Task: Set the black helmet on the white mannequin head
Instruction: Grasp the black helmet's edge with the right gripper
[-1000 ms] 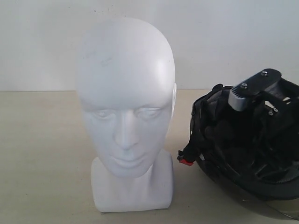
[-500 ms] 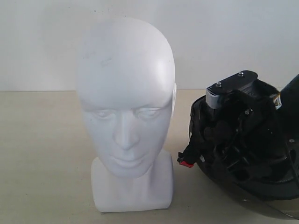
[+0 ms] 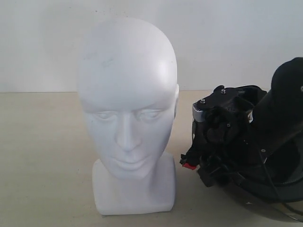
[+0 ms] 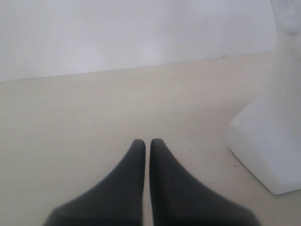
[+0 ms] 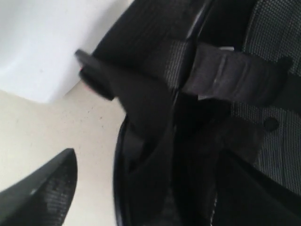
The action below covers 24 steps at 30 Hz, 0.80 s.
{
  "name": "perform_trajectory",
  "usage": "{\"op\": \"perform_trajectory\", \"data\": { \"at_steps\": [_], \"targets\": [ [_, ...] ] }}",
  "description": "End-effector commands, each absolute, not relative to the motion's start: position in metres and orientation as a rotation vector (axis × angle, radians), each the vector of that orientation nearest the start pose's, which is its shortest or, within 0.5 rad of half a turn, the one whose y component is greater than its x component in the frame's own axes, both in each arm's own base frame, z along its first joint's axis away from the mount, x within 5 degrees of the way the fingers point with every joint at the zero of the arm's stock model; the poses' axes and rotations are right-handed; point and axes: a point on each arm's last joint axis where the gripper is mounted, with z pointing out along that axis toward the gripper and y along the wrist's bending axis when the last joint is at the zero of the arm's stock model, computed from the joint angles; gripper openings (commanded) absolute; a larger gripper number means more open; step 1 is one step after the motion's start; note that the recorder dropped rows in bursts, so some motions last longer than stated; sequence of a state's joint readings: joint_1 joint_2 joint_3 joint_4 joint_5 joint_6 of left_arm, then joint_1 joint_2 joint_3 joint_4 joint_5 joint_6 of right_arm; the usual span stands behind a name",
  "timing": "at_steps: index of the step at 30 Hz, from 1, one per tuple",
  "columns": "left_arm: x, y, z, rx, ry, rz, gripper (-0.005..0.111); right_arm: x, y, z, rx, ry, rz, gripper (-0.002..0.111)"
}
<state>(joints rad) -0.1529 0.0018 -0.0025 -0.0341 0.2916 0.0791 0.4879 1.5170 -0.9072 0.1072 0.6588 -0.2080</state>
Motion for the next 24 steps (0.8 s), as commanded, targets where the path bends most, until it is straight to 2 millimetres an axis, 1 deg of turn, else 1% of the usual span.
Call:
{"op": "perform_trajectory", "data": {
  "at_steps": [1,5,7,8,10,15,16,21,24],
  "targets": [
    [0.054,-0.009,0.187,0.189,1.766,-0.085,0.004,0.261,0.144,0.204,-0.858,2.615,0.176,0.076],
    [0.054,-0.009,0.187,0.189,1.766,-0.085,0.004,0.266,0.147,0.189,-0.850,2.645,0.167,0.075],
    [0.054,-0.009,0.187,0.189,1.766,-0.085,0.004,0.269,0.148,0.187,-0.824,2.637,0.170,0.074],
    [0.054,-0.009,0.187,0.189,1.766,-0.085,0.004,0.270,0.148,0.187,-0.811,2.633,0.173,0.071],
    [0.054,-0.009,0.187,0.189,1.766,-0.085,0.004,0.271,0.149,0.188,-0.771,2.631,0.183,0.056],
    [0.054,-0.009,0.187,0.189,1.766,-0.085,0.004,0.272,0.148,0.189,-0.778,2.627,0.166,0.007],
    [0.054,-0.009,0.187,0.189,1.766,-0.085,0.004,0.271,0.148,0.189,-0.781,2.631,0.164,0.000],
    [0.054,-0.009,0.187,0.189,1.766,-0.085,0.004,0.270,0.147,0.189,-0.782,2.647,0.161,0.000],
    [0.054,-0.009,0.187,0.189,1.766,-0.085,0.004,0.272,0.148,0.193,-0.795,2.660,0.153,0.000]
  ]
}}
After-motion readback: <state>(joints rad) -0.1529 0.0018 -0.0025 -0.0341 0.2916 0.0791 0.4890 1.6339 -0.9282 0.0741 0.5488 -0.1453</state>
